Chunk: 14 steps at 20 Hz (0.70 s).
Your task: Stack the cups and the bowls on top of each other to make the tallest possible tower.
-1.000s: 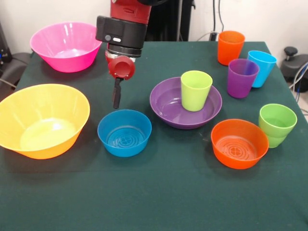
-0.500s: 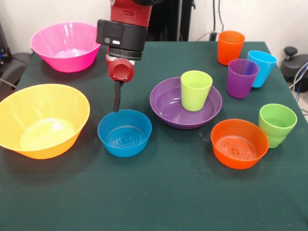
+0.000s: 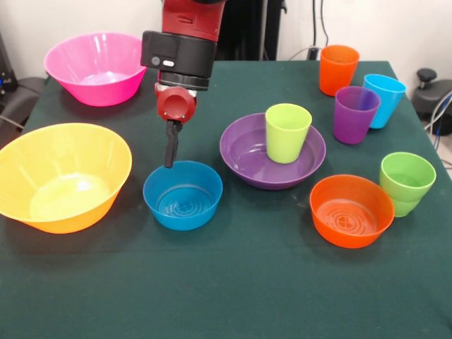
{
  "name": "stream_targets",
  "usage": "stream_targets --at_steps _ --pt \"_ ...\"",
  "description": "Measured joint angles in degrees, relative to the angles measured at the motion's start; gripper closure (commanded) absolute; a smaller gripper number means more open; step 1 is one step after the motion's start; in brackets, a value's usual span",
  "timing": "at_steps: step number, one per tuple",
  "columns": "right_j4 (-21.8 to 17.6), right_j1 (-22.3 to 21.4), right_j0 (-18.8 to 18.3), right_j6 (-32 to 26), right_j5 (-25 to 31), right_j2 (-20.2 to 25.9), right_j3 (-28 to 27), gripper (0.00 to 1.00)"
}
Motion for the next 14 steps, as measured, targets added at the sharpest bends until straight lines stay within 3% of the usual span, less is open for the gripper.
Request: stream_targets --at_steps 14 --pt "-1.15 0.94 0.40 0.00 0.00 0.00 -0.01 0.00"
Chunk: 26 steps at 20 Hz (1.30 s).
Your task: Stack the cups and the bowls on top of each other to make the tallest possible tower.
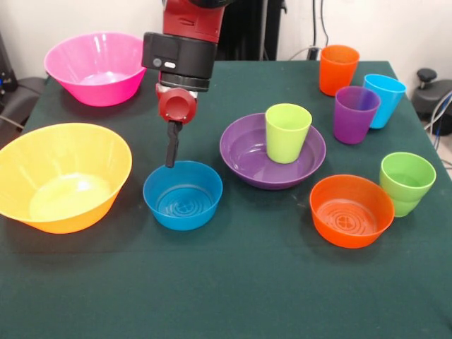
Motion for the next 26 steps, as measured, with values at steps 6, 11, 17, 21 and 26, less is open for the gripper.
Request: stream_targets --at_steps 6,11,17,21,26 --pt "-0.44 0.70 0.17 0.00 -0.01 0.01 -0.01 0.00" --pt "-0.49 1.21 0.36 0.00 -0.01 0.00 -0.02 0.00" --pt "-0.45 2.09 0.36 0.00 -0.01 0.00 -0.02 0.00" --pt "-0.45 2.51 0.36 0.00 -0.01 0.00 -0.02 0.00" --pt "-0.10 2.82 0.34 0.00 0.00 0.00 -0.02 0.00"
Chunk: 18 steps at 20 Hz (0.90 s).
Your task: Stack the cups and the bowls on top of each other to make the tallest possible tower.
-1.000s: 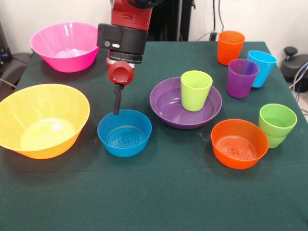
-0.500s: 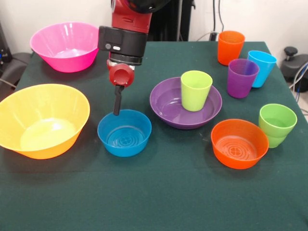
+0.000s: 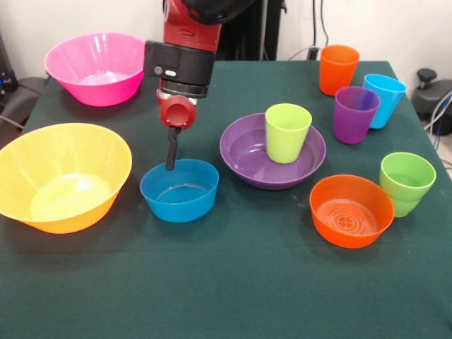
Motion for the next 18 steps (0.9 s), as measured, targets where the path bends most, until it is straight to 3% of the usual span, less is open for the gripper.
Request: stream_targets --at_steps 9,18 --pt "6.18 0.00 -0.24 0.00 -0.56 -0.01 0.14 0.00" --pt "13.77 0.12 -0.28 0.00 -6.17 -0.12 0.80 0.00"
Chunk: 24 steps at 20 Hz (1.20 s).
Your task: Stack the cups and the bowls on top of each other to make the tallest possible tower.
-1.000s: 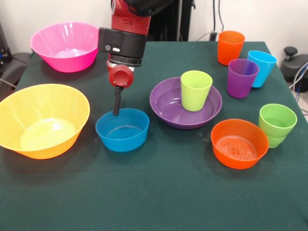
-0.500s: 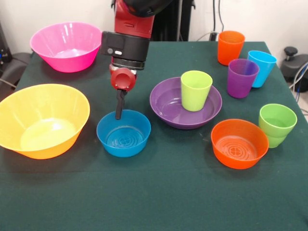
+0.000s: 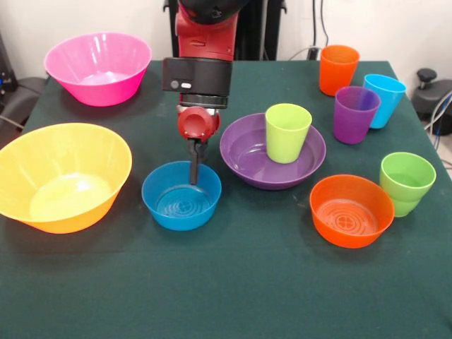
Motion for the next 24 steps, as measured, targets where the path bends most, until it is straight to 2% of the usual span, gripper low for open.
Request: stream_targets --at_steps 4,11,12,24 --pt "1.27 0.08 0.01 0.00 -1.09 -0.12 0.14 0.00" --pt "1.32 0.28 0.11 0.00 -1.10 -0.37 0.13 0.00" --pt "1.32 0.38 0.14 0.00 -1.10 -0.40 0.12 1.00" --pt "1.33 1.22 0.18 0.00 -1.10 -0.59 0.19 1.00"
